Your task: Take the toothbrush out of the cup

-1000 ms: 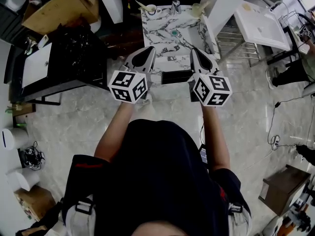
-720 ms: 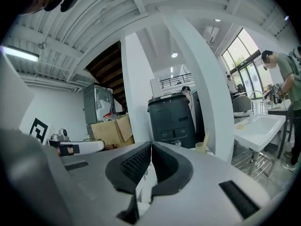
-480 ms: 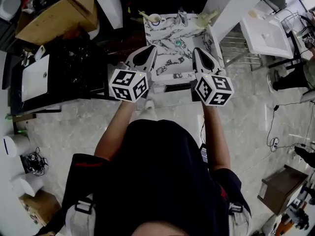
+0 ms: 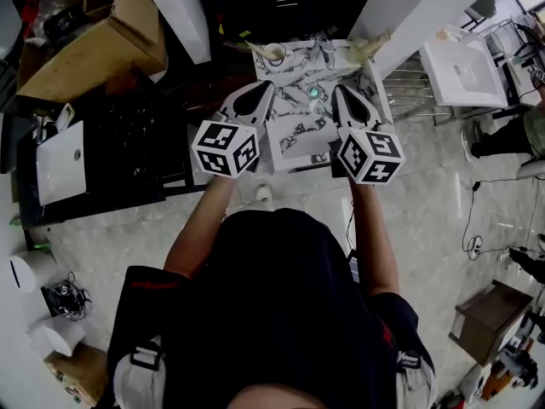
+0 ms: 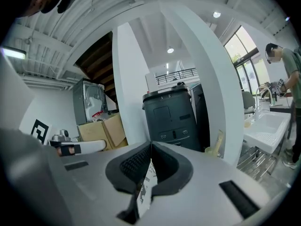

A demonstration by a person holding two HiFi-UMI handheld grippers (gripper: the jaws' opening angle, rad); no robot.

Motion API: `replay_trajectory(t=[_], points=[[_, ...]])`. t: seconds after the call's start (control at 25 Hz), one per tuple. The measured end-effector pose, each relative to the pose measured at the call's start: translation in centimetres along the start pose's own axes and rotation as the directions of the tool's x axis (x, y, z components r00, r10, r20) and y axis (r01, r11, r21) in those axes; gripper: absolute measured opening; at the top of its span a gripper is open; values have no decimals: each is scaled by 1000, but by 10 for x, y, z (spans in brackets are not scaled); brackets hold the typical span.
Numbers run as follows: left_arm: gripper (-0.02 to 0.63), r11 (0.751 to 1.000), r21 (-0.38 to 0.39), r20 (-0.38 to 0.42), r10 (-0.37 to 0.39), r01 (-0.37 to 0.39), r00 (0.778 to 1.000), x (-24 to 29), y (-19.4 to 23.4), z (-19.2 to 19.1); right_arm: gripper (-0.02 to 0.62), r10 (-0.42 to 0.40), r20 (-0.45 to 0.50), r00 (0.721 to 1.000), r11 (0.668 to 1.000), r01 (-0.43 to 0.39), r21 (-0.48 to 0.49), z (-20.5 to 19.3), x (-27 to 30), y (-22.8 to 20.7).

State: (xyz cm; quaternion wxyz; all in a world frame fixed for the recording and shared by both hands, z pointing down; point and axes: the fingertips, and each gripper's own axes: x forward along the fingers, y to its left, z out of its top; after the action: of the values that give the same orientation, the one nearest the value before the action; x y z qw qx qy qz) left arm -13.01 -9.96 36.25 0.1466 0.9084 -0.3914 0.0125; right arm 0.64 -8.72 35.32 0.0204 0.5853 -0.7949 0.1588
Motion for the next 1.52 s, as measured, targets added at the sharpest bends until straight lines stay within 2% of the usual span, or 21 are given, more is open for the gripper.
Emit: replay_trajectory(t=[0.28,0.56,1.0,1.52], points=[[14,999,-30,-14,-18,18,1000,13,38,-2,35,-23,-22,1000,999,23,24,-4,38,6],[14,995,-96,-13,-24,22,1000,11,62,-12,34,-27,-59,998,999,29,31,-15,59,19],[14,993,-118,-42,-30,25,999,18,66,-27,35,-41,-64,997,998,45,49,-18,65,6],[14,989,-140,-68,43,-53,997,48,79,-41,35,19,-97,995,998,-13,63,-21,92,-21]])
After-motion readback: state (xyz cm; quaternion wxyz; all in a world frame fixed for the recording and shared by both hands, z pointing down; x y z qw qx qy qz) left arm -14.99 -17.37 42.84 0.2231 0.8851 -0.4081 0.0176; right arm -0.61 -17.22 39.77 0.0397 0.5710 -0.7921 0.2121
